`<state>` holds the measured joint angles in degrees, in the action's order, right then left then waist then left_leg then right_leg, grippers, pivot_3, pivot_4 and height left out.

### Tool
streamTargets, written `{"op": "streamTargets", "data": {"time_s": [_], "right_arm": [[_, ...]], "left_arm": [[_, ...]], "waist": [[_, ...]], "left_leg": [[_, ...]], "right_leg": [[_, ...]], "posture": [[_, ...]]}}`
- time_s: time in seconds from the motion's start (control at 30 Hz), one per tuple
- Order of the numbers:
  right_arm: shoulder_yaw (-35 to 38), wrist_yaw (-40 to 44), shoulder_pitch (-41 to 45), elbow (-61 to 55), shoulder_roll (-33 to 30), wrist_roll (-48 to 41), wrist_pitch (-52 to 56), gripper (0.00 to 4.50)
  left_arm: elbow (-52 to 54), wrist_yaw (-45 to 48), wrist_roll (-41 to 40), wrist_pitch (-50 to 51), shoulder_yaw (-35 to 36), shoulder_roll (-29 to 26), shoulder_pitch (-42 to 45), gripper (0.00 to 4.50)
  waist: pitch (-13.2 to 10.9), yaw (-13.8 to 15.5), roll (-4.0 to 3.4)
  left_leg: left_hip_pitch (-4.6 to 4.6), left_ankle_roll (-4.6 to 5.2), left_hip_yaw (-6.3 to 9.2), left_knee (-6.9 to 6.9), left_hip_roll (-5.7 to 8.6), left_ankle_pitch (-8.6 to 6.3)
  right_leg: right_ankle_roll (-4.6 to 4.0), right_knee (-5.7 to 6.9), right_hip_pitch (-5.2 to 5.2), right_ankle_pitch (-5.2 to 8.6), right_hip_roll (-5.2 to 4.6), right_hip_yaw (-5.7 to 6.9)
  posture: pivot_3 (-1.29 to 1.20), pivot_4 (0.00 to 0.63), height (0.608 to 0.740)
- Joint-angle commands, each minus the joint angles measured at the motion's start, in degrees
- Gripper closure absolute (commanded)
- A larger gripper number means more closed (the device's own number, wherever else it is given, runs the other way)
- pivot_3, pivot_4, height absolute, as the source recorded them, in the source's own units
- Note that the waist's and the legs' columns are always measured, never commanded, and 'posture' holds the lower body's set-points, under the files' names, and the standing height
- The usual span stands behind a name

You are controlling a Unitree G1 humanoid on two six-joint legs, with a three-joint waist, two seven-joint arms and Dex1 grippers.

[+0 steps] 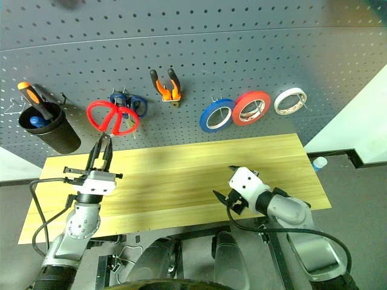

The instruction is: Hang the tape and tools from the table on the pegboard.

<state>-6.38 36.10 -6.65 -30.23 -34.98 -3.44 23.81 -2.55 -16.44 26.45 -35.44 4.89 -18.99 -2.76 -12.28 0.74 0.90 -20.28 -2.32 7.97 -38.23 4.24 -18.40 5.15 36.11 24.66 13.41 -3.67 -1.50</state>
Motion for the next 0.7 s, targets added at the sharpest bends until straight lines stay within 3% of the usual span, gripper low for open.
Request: {"op": "streamTargets", "data": {"time_s": [0.03, 0.37, 0.7], "right_arm": [[1.01, -0.28, -0.45, -2.81, -0.48, 0.0, -0.3, 0.0], [2.05, 0.14, -1.7, -4.96, 0.0, -1.76, -0.93, 0.0], [5.68, 3.52, -2.7, -13.03, 1.1, -12.38, -2.35, 0.0]], "left_arm": [[-0.38, -0.68, -1.16, -0.02, 0.89, 0.21, 1.53, 4.25], [-2.72, -0.73, -1.53, 0.35, 0.66, 0.67, 4.34, 4.25], [-4.41, -1.04, -1.49, 0.54, 0.74, 0.44, 5.95, 4.25]], "waist": [[0.0, -0.01, 0.0], [0.03, -0.02, 0.0], [0.04, -0.01, 0.01]], "left_leg": [[0.0, 0.0, 0.0, 0.0, 0.0, 0.0], [-0.01, -0.01, 0.0, 0.0, 0.0, 0.0], [0.0, -0.01, 0.0, -0.01, 0.0, 0.0]], "right_leg": [[0.0, 0.0, 0.0, 0.0, 0.0, 0.0], [0.0, 0.0, 0.0, 0.0, 0.0, 0.0], [0.0, 0.01, 0.01, 0.0, 0.0, 0.0]], "posture": [[0.01, 0.173, 0.727], [0.0, 0.178, 0.727], [0.0, 0.182, 0.727]]}}
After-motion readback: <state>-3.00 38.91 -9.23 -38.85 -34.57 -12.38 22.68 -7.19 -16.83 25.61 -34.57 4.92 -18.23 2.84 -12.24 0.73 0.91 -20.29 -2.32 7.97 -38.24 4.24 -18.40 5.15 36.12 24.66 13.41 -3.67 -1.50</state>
